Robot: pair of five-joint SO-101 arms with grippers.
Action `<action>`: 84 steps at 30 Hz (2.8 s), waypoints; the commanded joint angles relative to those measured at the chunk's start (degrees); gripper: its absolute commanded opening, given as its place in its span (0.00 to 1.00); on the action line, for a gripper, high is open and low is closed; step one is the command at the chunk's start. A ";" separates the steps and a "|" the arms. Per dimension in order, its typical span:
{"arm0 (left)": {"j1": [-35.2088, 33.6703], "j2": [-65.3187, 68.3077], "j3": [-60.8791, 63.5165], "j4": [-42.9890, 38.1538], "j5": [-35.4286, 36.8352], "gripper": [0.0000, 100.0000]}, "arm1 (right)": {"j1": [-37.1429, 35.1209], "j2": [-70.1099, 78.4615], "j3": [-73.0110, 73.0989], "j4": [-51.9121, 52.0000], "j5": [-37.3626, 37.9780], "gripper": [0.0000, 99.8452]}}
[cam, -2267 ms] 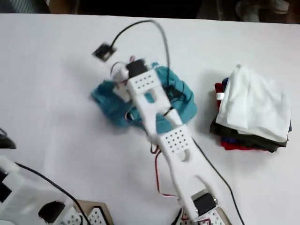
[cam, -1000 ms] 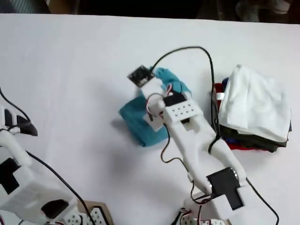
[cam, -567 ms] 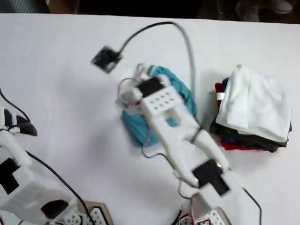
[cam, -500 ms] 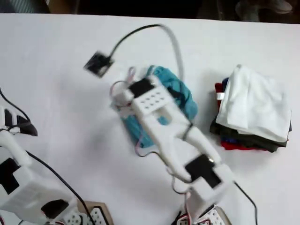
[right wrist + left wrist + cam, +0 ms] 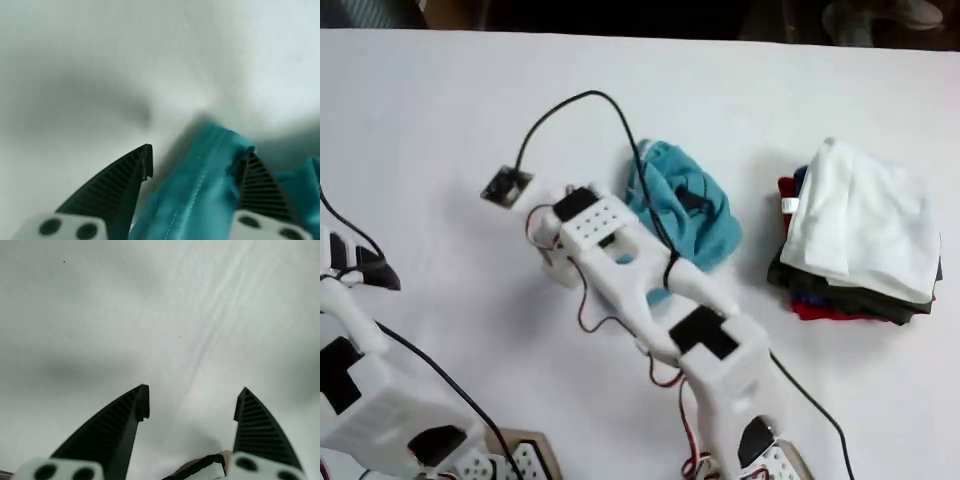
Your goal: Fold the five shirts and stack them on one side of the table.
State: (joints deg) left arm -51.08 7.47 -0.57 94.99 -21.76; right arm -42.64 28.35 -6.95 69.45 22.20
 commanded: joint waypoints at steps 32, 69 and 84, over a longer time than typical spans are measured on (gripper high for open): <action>0.26 -0.88 -2.51 0.35 0.09 0.29 | -0.48 5.93 -23.47 18.59 0.09 0.28; 4.84 -0.53 -2.07 0.53 0.00 0.29 | 9.80 4.35 -57.41 28.44 0.18 0.02; 31.91 -0.44 -1.98 0.44 -6.15 0.30 | 27.03 -19.56 -57.41 28.26 0.62 0.02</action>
State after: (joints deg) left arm -25.14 7.47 -0.57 95.08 -25.98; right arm -21.54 13.32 -62.07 97.41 22.73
